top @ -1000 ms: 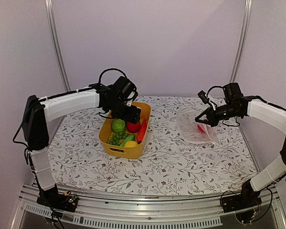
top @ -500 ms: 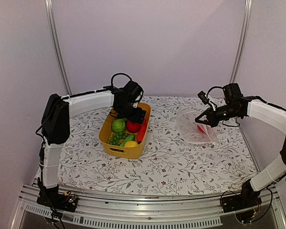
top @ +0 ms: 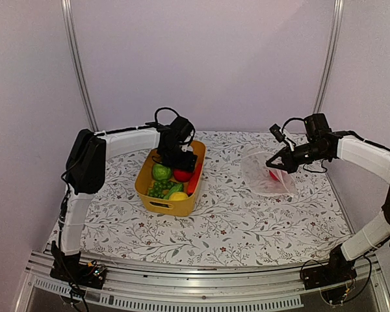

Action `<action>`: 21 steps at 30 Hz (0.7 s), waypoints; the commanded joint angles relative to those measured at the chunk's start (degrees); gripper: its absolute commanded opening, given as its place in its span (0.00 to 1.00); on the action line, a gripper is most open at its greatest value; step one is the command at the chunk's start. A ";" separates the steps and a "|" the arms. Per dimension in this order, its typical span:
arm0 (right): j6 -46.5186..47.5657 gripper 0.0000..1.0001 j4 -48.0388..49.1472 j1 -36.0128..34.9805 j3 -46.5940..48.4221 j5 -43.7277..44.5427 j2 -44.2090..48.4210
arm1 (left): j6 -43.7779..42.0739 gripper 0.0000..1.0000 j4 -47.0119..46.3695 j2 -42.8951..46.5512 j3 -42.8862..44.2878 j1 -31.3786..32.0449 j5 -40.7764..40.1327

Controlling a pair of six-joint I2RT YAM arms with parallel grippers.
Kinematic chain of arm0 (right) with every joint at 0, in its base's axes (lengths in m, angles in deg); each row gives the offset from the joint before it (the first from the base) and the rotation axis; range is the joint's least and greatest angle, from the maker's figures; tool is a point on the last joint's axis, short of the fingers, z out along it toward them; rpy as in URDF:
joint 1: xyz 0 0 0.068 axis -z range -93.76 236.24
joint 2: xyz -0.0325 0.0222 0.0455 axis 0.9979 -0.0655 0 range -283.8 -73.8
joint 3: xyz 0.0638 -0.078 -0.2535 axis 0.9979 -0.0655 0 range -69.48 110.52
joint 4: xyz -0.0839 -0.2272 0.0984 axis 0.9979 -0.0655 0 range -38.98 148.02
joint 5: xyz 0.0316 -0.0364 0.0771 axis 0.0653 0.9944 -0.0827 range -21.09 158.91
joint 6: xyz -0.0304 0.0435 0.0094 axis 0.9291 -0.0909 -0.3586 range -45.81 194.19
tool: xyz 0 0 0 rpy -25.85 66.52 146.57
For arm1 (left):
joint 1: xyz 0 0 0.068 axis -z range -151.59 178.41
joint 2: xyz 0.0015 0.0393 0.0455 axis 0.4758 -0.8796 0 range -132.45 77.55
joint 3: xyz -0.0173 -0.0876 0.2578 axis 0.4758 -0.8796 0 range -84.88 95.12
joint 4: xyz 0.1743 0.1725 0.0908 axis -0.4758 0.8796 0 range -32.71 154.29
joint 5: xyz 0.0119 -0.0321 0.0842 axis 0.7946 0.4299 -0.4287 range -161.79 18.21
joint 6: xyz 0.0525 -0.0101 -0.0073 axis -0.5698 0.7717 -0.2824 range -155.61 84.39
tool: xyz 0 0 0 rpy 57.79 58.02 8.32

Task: Place the food in the zip-top bag and seal the zipper
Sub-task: Pick up the fake vegetable from the bin.

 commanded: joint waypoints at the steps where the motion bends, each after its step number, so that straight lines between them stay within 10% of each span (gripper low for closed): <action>1: 0.44 0.00 0.60 0.21 -0.93 -1.35 1.02 | 0.73 0.79 0.93 -1.25 1.26 -0.55 2.43; 21: 0.66 0.00 0.59 0.22 -0.90 -0.64 -0.22 | -0.17 0.62 -2.50 16.74 -6.89 2.27 -2.02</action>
